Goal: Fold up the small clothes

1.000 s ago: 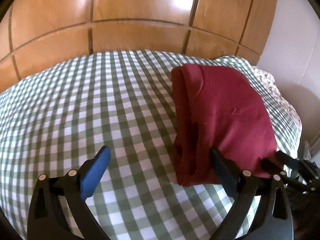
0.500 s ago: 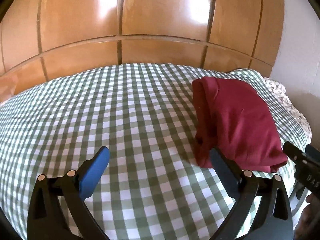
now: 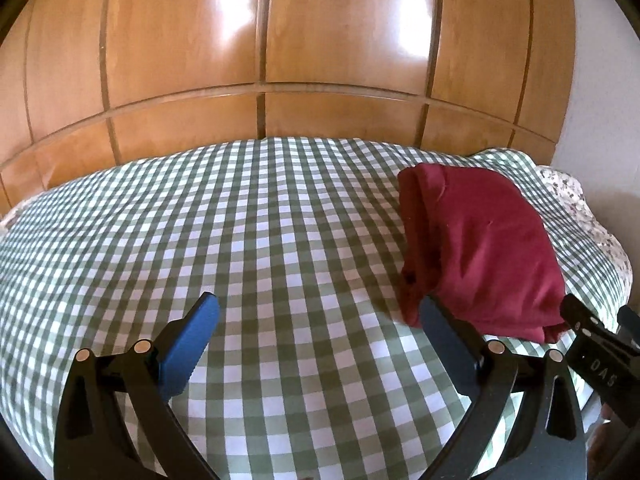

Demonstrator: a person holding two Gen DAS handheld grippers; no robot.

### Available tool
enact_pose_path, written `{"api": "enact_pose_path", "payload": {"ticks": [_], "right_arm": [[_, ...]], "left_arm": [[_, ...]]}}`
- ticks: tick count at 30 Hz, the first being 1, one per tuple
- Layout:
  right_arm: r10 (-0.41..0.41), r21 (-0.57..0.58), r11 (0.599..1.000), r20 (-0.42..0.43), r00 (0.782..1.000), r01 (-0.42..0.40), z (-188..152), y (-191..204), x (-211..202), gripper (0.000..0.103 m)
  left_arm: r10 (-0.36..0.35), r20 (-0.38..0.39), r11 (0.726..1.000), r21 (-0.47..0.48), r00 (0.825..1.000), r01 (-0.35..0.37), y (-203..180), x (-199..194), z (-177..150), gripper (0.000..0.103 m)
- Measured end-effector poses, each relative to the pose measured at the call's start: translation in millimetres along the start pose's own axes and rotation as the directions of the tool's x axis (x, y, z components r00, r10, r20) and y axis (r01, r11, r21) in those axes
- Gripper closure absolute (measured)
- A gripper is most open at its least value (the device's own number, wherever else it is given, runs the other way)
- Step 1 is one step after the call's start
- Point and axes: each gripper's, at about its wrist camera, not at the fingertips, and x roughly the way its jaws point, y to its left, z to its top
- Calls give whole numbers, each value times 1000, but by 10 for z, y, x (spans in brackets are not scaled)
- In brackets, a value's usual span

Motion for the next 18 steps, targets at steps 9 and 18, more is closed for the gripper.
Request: {"api": "enact_pose_path", "payload": {"ticks": [9,18], "right_arm": [[0,9,1000,-7,1000,0,-16,-39,49,2],[-9,-21,1000,22,1000,9,-51,13,38,2]], "left_arm": [[48,36,999,-4,998,-48,-15,-25,-44,4],[51,21,999,9,998,-51,-38,10,-57,4]]}}
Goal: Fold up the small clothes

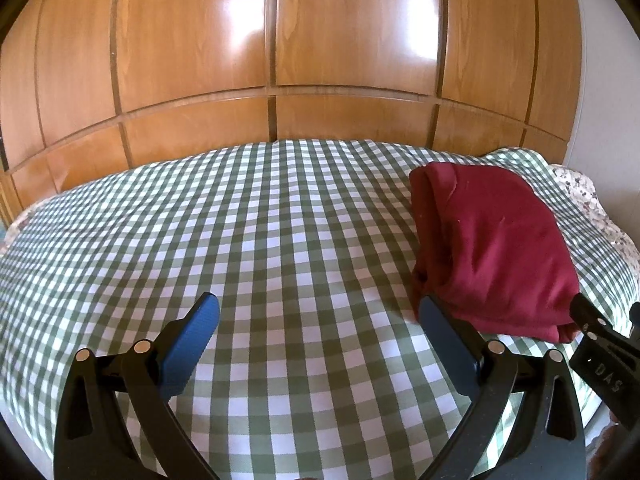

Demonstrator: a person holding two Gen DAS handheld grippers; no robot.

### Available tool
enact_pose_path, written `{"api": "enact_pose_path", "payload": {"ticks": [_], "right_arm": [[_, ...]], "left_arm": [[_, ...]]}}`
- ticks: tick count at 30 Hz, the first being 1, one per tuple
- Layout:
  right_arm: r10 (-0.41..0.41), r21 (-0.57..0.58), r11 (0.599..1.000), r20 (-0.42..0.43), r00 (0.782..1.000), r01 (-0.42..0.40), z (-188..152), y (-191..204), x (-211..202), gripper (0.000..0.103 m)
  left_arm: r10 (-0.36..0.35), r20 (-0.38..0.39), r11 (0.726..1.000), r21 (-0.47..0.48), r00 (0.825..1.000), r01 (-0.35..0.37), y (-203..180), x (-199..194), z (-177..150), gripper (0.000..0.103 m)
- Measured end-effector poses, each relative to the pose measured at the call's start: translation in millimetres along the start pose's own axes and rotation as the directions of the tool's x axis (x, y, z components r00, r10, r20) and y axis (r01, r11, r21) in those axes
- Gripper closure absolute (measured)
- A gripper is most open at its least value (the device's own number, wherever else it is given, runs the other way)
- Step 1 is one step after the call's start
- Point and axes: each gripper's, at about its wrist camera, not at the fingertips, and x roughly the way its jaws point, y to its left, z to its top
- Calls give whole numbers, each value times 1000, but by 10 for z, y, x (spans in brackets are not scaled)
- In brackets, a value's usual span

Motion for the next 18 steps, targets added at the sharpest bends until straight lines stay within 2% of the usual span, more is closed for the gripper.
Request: {"api": "enact_pose_path", "payload": {"ticks": [18], "right_arm": [[10,14,1000,3,1000,-10,13,-5,4,2]], "left_arm": [[-5,7,1000,1,1000,5,-55,-57,-8,4]]}}
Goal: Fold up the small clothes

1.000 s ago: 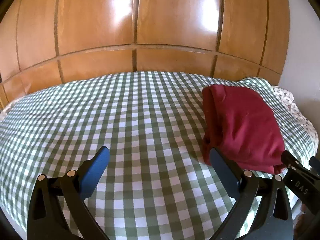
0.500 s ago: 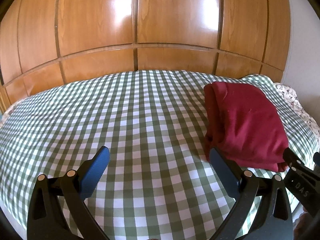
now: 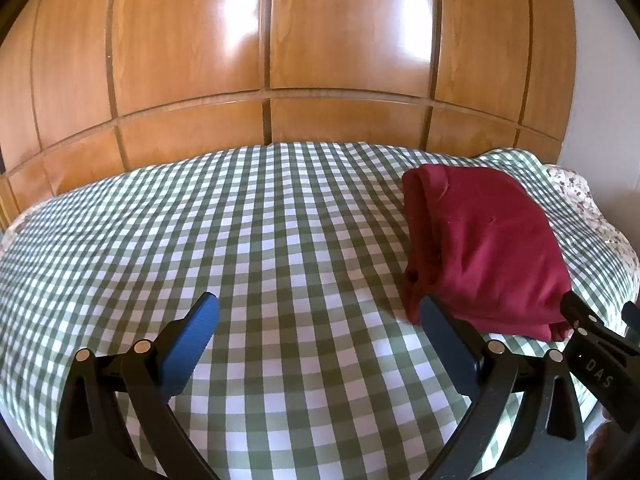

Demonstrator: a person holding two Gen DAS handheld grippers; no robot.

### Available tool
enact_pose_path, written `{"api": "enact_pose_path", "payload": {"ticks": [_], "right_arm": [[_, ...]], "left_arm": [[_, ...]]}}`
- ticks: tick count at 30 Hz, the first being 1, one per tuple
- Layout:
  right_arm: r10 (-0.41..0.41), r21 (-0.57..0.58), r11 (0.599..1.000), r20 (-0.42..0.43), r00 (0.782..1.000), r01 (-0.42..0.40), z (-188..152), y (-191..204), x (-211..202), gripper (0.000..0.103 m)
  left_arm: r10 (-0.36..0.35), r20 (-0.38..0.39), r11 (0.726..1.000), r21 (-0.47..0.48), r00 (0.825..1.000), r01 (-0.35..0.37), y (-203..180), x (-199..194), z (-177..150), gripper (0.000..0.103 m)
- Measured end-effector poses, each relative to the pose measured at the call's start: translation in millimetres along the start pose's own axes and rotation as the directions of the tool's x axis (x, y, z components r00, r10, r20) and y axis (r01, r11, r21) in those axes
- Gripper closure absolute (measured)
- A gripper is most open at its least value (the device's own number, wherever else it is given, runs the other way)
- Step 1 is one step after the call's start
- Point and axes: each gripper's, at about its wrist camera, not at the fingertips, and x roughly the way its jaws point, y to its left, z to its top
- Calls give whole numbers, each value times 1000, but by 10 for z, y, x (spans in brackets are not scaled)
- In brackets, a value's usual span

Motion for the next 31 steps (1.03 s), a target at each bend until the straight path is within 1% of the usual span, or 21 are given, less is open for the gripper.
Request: {"api": "enact_pose_path", "payload": {"ticks": [6,17,22,24,26,29,31], "right_arm": [[3,2,1000,-2,1000,-3,-15,17,-19,2],[4,-3,1000,-2,1000,-4,-15,21,16,2],[7,-8,1000,1,1000,-7,-16,22,22,2],[13,-5,1000,0,1000,-13,-10,11,29,2],[23,2,1000,5,1000,-23,19,-20,25,2],[46,31,998,21,999,-47,140,-147,37,2],[41,53,998,33,999,-43,247,-272,88,2]], "left_arm": [[13,-1,1000,1,1000,-13,33,-7,-8,4],[-13,-11,1000,6,1000,13,45,5,-14,4],[-9,15,1000,2,1000,9,56,-20,-35,4],[-17,6,1000,3,1000,16,61,0,-29,4],[-15,-22,1000,0,1000,15,75,53,-34,4],[-12,-55,1000,-18,998,11,123,133,-59,4],[-4,-73,1000,-25,997,2,163,195,-85,4]]}}
